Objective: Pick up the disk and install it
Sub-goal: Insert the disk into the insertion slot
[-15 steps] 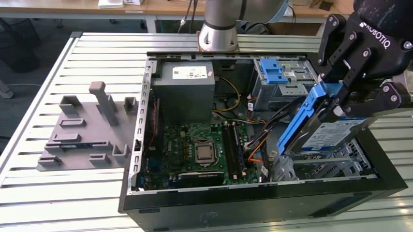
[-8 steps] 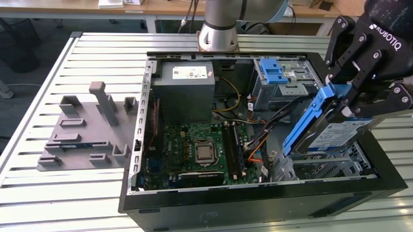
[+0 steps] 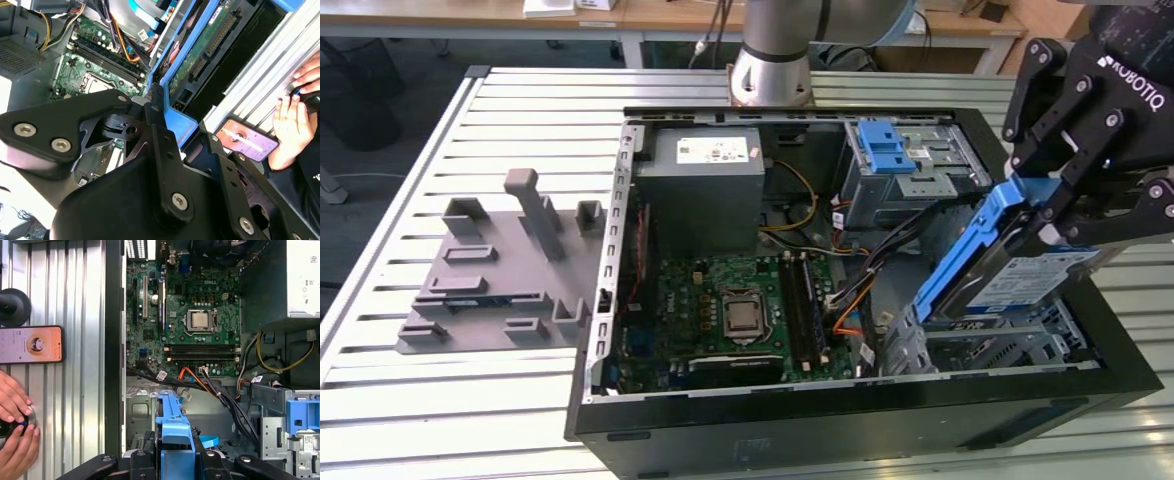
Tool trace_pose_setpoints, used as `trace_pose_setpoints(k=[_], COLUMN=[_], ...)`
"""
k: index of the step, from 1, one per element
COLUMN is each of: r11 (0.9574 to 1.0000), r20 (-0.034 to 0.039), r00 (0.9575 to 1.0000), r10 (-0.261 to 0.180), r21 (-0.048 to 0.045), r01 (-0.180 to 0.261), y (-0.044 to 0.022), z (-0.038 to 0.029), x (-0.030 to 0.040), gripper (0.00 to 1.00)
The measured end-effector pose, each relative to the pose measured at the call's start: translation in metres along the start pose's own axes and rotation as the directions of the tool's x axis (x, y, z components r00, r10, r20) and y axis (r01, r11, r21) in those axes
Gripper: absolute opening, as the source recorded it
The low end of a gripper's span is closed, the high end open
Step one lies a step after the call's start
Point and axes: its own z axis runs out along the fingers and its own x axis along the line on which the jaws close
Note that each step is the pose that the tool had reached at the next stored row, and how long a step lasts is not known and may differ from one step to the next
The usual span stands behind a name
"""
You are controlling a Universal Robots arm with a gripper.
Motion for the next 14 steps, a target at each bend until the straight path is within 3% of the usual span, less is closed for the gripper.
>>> trace_pose_setpoints(k=[14], r11=[1.0000], r20=[0.0004], r00=[1.0000], r10=[0.000], r21=[0.0000], r01=[0.000], y=[-0.0033], z=[0.0063], x=[0.0002], gripper=[0.36])
